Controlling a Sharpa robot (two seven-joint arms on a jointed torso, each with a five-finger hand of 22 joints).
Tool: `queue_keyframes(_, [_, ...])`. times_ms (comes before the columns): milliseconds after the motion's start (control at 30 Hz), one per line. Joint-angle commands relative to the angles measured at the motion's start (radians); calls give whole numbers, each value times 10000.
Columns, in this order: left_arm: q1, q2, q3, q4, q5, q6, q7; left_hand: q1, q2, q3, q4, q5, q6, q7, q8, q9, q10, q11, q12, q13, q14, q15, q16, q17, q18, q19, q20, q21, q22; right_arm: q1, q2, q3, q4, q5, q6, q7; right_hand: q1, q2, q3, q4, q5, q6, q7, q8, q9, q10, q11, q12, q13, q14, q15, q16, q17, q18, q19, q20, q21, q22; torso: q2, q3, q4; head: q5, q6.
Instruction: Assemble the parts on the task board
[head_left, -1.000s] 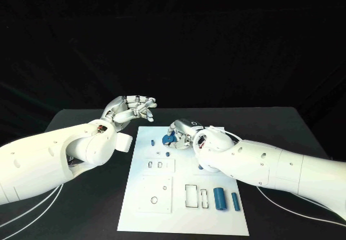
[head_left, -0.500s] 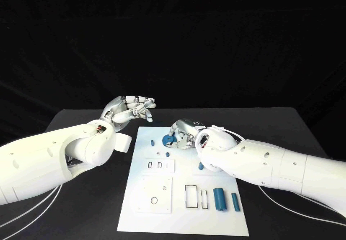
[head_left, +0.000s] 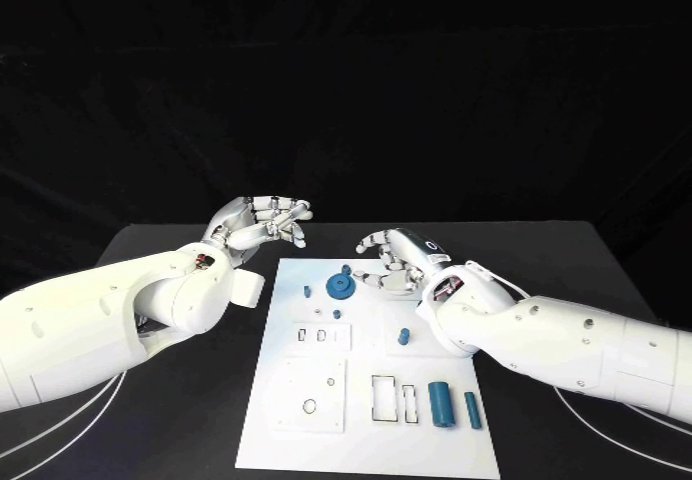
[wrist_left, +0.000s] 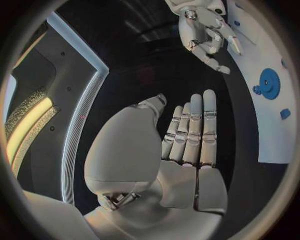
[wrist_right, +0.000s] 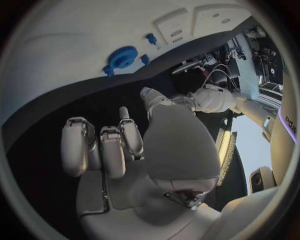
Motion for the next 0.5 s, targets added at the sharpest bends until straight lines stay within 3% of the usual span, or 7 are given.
queue_keyframes(33, [11, 5, 7, -45, -21, 162, 52, 10, -24, 60, -8, -55, -33, 17, 20, 15, -28, 37, -52, 9, -76, 15, 60, -15, 40, -82, -1, 46, 16, 134, -559, 30, 478, 1123, -545, 739, 123, -5, -52, 41, -93, 2, 16, -13, 10, -46, 43, -31, 0, 839, 70, -15, 1596, 48, -34, 34, -54, 804, -90, 25, -82, 40, 6])
queue_keyframes(167, [9, 2, 4, -104, -4, 158, 57, 10, -24, 60, -8, -55, -33, 17, 20, 15, -28, 37, -52, 9, -76, 15, 60, -15, 40, -82, -1, 46, 16, 326, -1622, 55, 1089, 1646, 591, 594, 361, 31, 12, -3, -166, 144, -16, 43, 49, 8, 14, 12, 49, 850, 48, -2, 1642, 33, 13, 24, -8, 864, -177, 43, -206, 17, 2])
queue_keyframes(267, [5, 21, 0, -130, 25, 224, 74, 10, -24, 60, -8, -55, -33, 17, 20, 15, -28, 37, -52, 9, -76, 15, 60, -15, 40, -82, -1, 46, 16, 384, -2307, 64, 1417, 1794, 1371, 767, 781, 58, 242, -156, -147, 150, -8, 12, 52, -14, 7, -16, 17, 883, 36, 38, 1776, 2, 97, 6, 87, 970, -208, 63, -237, -8, 0])
queue_keyframes(400, [1, 30, -10, -146, 112, 351, 116, 12, -27, 66, -11, -54, -43, 18, 15, 14, -39, 39, -57, 8, -87, 18, 62, -19, 40, -98, 2, 65, 27, 413, -2865, 68, 1412, 1835, 2202, 982, 951, -18, 330, -225, -247, 167, -1, -4, 54, -4, 15, -8, 27, 911, 44, 76, 1899, -23, 161, 9, 164, 1051, -249, 102, -288, 6, -8])
queue_keyframes(500, [-2, 57, -15, -154, 135, 365, 108, 14, -27, 68, -13, -54, -46, 18, 14, 14, -42, 40, -58, 7, -89, 18, 62, -19, 40, -101, 2, 68, 29, 414, -3145, 68, 1158, 1849, 2555, 1372, 1008, -62, 347, -242, -292, 134, 9, -33, 47, -62, 22, -62, -43, 917, 49, 84, 1927, -25, 166, 12, 168, 1062, -260, 99, -275, -50, 2])
